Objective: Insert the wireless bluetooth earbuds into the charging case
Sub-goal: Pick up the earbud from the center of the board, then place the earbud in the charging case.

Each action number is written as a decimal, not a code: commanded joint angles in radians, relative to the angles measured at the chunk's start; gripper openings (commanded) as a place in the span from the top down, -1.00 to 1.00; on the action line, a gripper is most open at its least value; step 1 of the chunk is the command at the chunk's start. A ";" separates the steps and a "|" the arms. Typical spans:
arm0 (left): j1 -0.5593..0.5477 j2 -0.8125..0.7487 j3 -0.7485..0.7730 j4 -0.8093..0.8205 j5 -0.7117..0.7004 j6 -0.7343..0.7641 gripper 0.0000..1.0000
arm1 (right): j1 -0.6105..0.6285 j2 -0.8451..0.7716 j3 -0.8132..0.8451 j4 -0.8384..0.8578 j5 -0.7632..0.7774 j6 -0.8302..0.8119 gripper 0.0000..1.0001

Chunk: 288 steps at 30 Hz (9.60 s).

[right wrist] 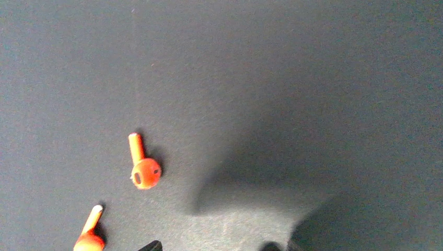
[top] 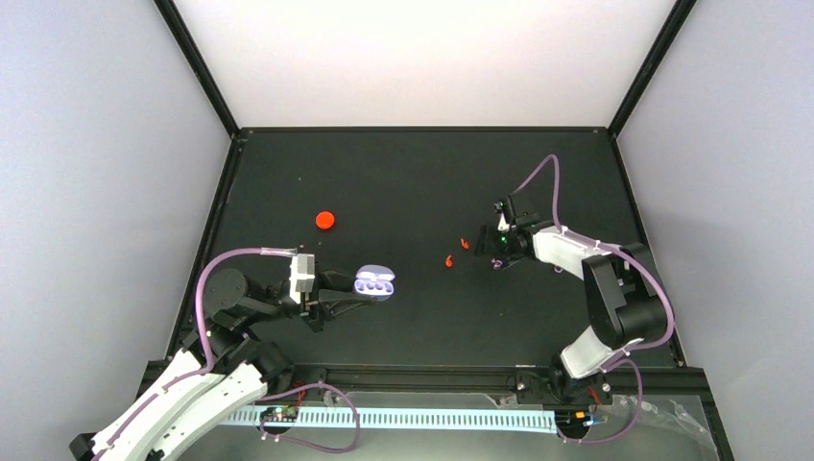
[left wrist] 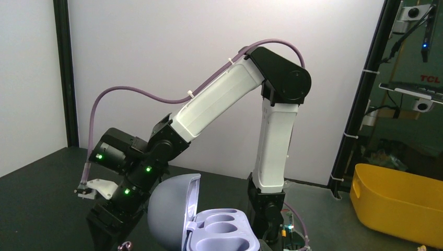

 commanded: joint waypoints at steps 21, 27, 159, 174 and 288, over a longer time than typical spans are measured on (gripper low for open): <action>-0.006 0.005 0.006 0.003 0.017 0.009 0.97 | 0.097 -0.230 0.035 -0.208 0.346 0.041 -0.19; -0.006 -0.001 0.007 0.002 0.019 0.006 0.97 | 0.080 -0.156 0.031 -0.216 0.342 0.029 0.16; -0.007 0.102 0.063 0.178 -0.118 -0.034 0.97 | 0.429 -0.621 0.366 -0.300 0.485 -0.056 0.90; -0.016 0.395 0.255 0.425 -0.172 0.043 0.97 | 0.935 -0.690 0.516 -0.016 0.731 -0.392 0.90; -0.023 0.255 0.062 0.599 -0.305 0.160 0.97 | 1.098 -0.421 0.518 0.251 0.863 -0.211 0.89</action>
